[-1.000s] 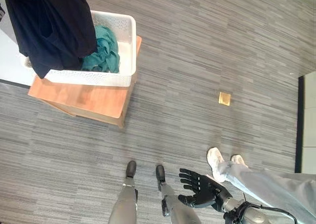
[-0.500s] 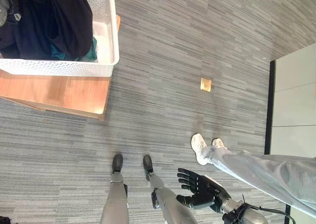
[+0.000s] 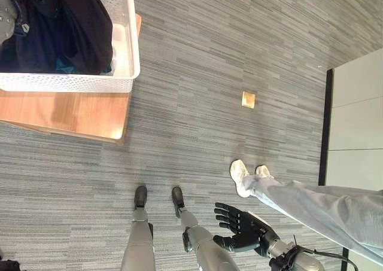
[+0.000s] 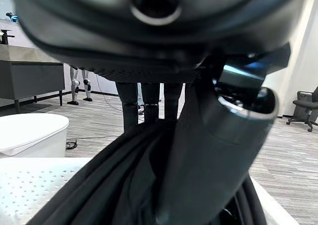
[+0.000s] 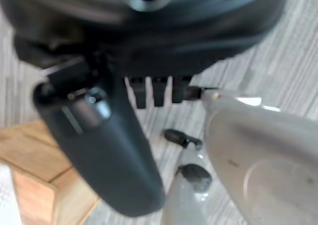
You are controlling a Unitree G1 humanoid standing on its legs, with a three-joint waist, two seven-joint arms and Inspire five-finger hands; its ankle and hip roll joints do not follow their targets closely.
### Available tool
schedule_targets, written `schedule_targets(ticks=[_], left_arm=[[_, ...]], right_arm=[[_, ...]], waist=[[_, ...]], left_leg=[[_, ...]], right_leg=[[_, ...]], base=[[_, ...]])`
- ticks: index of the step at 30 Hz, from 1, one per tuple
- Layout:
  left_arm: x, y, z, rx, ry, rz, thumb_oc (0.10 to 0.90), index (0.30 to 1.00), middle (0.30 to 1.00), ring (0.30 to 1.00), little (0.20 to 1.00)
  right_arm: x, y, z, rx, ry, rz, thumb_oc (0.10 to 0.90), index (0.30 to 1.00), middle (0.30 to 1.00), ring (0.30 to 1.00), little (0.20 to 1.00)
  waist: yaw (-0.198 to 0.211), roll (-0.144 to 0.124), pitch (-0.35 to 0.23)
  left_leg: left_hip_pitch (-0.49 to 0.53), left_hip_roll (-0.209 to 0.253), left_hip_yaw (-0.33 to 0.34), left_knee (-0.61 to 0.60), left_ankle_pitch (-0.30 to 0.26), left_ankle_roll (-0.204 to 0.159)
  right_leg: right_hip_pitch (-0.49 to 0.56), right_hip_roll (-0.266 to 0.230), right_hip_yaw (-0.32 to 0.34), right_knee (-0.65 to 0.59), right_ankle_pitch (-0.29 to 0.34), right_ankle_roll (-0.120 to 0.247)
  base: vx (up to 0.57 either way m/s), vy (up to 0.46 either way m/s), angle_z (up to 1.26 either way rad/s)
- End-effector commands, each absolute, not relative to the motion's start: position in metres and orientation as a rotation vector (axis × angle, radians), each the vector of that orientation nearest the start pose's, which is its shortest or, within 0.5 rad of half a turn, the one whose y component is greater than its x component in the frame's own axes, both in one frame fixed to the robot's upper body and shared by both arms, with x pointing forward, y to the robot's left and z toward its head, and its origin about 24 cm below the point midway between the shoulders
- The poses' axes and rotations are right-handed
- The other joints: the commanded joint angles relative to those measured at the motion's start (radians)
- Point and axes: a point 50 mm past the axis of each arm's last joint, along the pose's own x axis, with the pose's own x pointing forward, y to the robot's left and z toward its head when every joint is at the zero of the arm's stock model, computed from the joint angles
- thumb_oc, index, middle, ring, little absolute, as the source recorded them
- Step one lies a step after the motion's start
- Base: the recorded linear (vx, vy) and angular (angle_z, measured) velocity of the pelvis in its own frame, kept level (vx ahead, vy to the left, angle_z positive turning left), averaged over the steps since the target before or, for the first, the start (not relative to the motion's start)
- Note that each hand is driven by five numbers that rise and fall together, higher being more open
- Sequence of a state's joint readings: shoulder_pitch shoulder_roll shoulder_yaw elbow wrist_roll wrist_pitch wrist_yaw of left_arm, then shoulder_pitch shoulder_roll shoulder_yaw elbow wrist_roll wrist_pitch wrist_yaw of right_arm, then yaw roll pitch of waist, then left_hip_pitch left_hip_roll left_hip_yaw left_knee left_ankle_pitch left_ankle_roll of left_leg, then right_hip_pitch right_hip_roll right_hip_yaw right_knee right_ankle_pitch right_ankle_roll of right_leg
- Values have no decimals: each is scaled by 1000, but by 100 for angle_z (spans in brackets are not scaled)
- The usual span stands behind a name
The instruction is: Pick up bed clothes into laundry basket.
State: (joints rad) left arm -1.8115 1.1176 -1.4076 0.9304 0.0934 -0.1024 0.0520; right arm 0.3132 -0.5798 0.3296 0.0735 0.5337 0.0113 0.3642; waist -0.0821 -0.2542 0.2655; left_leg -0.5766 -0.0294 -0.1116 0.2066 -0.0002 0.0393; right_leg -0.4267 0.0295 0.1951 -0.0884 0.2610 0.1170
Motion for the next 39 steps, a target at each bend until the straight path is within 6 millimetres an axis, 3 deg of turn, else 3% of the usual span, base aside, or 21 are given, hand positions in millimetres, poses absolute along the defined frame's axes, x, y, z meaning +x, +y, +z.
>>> schedule_targets(ticks=[1, 6, 10, 11, 14, 17, 18, 19, 22, 23, 24, 27, 29, 30, 31, 32, 33, 34, 35, 37, 39], left_arm=[[349, 224, 451, 1869, -508, 369, 800, 900, 900, 900, 900], [346, 188, 445, 1991, -639, 259, 800, 900, 900, 900, 900], [338, 181, 447, 2009, -691, 230, 800, 900, 900, 900, 900], [329, 181, 453, 2005, -728, 235, 800, 900, 900, 900, 900], [317, 185, 458, 1976, -777, 234, 800, 900, 900, 900, 900], [302, 192, 464, 1918, -823, 239, 800, 900, 900, 900, 900], [295, 197, 465, 1870, -839, 231, 800, 900, 900, 900, 900], [286, 205, 466, 1782, -869, 226, 800, 900, 900, 900, 900], [273, 223, 445, 1410, -922, 95, 800, 900, 900, 900, 900], [277, 226, 429, 1267, -916, 30, 800, 900, 900, 900, 900], [286, 225, 410, 1169, -888, -46, 800, 900, 900, 900, 900], [287, 233, 355, 817, -846, -181, 800, 900, 900, 900, 900], [291, 255, 310, 556, -749, -165, 800, 900, 900, 900, 900], [288, 258, 307, 547, -745, -155, 800, 900, 900, 900, 900], [270, 288, 243, 283, -608, -80, 800, 900, 900, 900, 900], [262, 295, 214, 158, -558, -37, 800, 900, 900, 900, 900], [249, 300, 173, 20, -454, 1, 800, 900, 900, 900, 900], [235, 305, 135, -89, -367, 75, 800, 900, 900, 900, 900], [226, 306, 114, -138, -299, 94, 800, 900, 900, 900, 900], [202, 306, 65, -260, -154, 185, 800, 900, 900, 900, 900], [183, 304, 42, -313, -78, 223, 800, 900, 900, 900, 900]], right_arm=[[149, -223, -26, 34, 513, 456, 800, 900, 900, 900, 900], [152, -237, -20, -33, 513, 450, 800, 900, 900, 900, 900], [150, -243, -17, -66, 518, 450, 800, 900, 900, 900, 900], [149, -245, -16, -88, 526, 456, 800, 900, 900, 900, 900], [148, -244, -16, -102, 529, 469, 800, 900, 900, 900, 900], [148, -239, -16, -99, 521, 479, 800, 900, 900, 900, 900], [149, -233, -17, -93, 513, 497, 800, 900, 900, 900, 900], [150, -225, -19, -76, 499, 510, 800, 900, 900, 900, 900], [156, -214, -18, -60, 454, 503, 800, 900, 900, 900, 900], [157, -213, -19, -57, 444, 488, 800, 900, 900, 900, 900], [157, -218, -17, -73, 440, 468, 800, 900, 900, 900, 900], [156, -228, -11, -85, 385, 369, 800, 900, 900, 900, 900], [161, -229, -5, -102, 335, 339, 800, 900, 900, 900, 900], [162, -230, -4, -115, 337, 346, 800, 900, 900, 900, 900], [175, -235, 6, -165, 283, 314, 800, 900, 900, 900, 900], [181, -234, 10, -174, 261, 316, 800, 900, 900, 900, 900], [189, -233, 15, -191, 240, 317, 800, 900, 900, 900, 900], [198, -233, 25, -212, 192, 320, 800, 900, 900, 900, 900], [201, -235, 28, -238, 191, 332, 800, 900, 900, 900, 900], [210, -238, 43, -292, 157, 355, 800, 900, 900, 900, 900], [221, -234, 54, -322, 104, 358, 800, 900, 900, 900, 900]], waist=[[40, 89, 29], [68, 148, 3], [87, 180, -15], [112, 204, -38], [144, 226, -65], [166, 229, -85], [176, 217, -91], [186, 187, -98], [221, 167, -95], [232, 173, -96], [222, 199, -103], [175, 254, -119], [185, 253, -107], [174, 266, -109], [195, 259, -97], [211, 247, -87], [208, 244, -81], [232, 235, -72], [248, 227, -59], [273, 187, -37], [290, 163, -33]], left_leg=[[184, -37, -96, -294, 81, -19], [218, -52, -107, -294, 79, -17], [245, -62, -117, -294, 76, -15], [263, -72, -128, -294, 75, -14], [298, -83, -152, -294, 74, -13], [323, -89, -169, -294, 70, -12], [337, -93, -178, -294, 69, -11], [352, -95, -190, -294, 63, -9], [382, -100, -255, -294, 80, -15], [390, -105, -296, -292, 94, -27], [395, -114, -336, -287, 104, -36], [407, -139, -496, -274, 161, -80], [403, -155, -539, -272, 180, -96], [401, -152, -542, -274, 185, -98], [361, -156, -537, -278, 200, -113], [345, -160, -537, -279, 202, -118], [323, -156, -535, -276, 196, -125], [300, -150, -522, -269, 194, -131], [291, -155, -499, -236, 183, -125], [275, -133, -311, -70, 86, -67], [283, -97, -205, 71, 14, -57]], right_leg=[[185, 45, -31, 1, -223, 20], [223, 29, -54, 1, -232, 15], [254, 17, -72, 1, -240, 12], [274, 10, -85, 1, -246, 9], [310, -2, -108, 1, -254, 6], [342, -12, -127, 1, -263, 5], [362, -16, -133, 1, -268, 4], [385, -24, -141, 9, -272, 2], [395, -24, -151, 124, -323, -4], [395, -16, -137, 158, -339, -11], [393, -3, -91, 191, -347, -16], [374, 90, 183, 286, -362, -37], [389, 111, 225, 273, -386, -57], [388, 113, 224, 270, -381, -55], [403, 93, 149, 212, -411, -84], [406, 97, 142, 205, -416, -97], [406, 106, 135, 195, -417, -110], [403, 107, 117, 182, -407, -116], [401, 104, 103, 182, -401, -119], [382, 54, 32, 174, -384, -116], [366, -9, -91, 134, -350, -106]], base=[[-20, -34, 3], [-11, -47, 12], [16, -50, 20], [55, -51, 31], [58, -53, 23], [53, -44, 26], [86, -72, 37], [63, -68, 43], [53, -108, 40], [67, -152, 73], [80, -148, 104], [71, -126, 179], [-85, -106, 196], [-257, -180, 213], [-243, -238, 133], [-300, -338, 97], [-188, -275, 82], [-197, -217, 124], [-237, -155, 140], [-301, -119, 112], [-273, -107, 160]])
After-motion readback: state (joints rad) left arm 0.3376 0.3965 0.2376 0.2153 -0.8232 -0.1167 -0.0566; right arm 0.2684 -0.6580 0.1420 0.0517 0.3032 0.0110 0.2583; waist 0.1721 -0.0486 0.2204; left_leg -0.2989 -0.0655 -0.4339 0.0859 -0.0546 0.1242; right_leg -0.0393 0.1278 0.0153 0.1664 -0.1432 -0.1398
